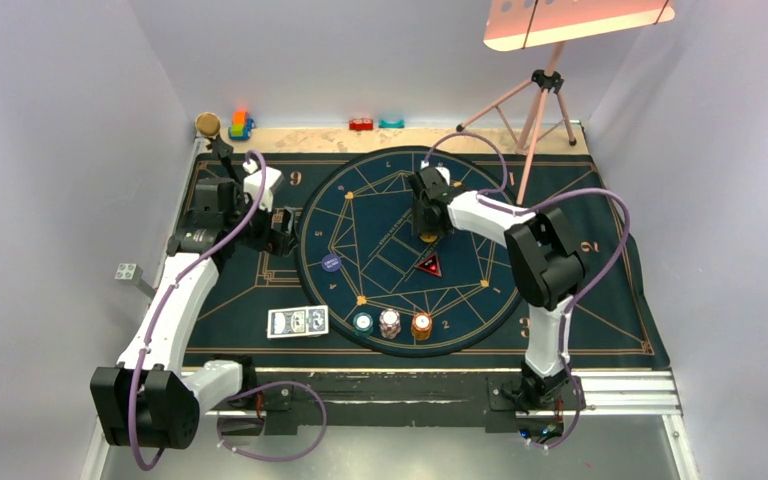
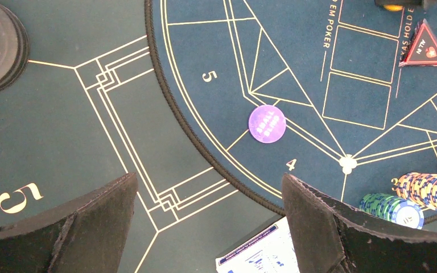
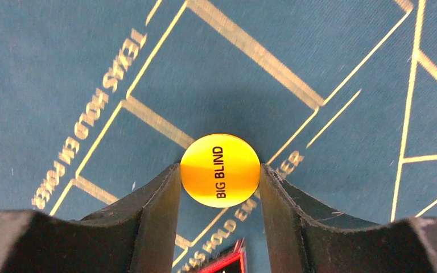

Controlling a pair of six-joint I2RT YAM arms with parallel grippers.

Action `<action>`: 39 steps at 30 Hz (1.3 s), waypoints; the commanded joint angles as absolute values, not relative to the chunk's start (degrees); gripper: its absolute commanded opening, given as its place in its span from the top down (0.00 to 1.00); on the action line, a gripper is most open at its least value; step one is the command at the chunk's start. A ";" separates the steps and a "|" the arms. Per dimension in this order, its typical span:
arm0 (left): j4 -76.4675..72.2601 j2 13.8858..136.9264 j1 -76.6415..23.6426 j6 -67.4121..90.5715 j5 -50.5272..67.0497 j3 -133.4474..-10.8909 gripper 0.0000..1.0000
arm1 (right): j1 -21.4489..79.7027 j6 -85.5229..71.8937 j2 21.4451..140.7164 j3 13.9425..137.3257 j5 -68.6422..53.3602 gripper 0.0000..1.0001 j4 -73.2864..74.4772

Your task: Distribute texas hold em gaming equipment

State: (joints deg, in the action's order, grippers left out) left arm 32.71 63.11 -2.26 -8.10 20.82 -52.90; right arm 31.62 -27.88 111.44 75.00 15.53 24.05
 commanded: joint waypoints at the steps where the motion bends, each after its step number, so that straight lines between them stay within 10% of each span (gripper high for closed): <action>1: 32.59 62.52 -1.77 -8.44 21.23 -54.46 0.00 | 27.68 -27.22 116.22 81.44 20.36 0.55 25.42; 21: 31.61 63.06 -1.79 -8.96 22.22 -53.18 0.00 | 22.03 -25.92 135.19 113.34 19.92 0.52 33.46; 28: 31.55 63.02 -1.89 -8.97 22.24 -53.09 0.00 | 21.98 -26.01 127.60 103.89 18.98 0.08 31.47; 39: 32.54 63.07 -1.83 -9.93 23.35 -53.74 0.00 | 35.30 -24.94 104.62 73.03 17.16 0.02 24.86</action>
State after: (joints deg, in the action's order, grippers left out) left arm 32.91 63.11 -2.26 -9.06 22.44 -52.90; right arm 26.96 -25.91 109.93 79.46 18.20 28.21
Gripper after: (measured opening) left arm 0.997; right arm 0.975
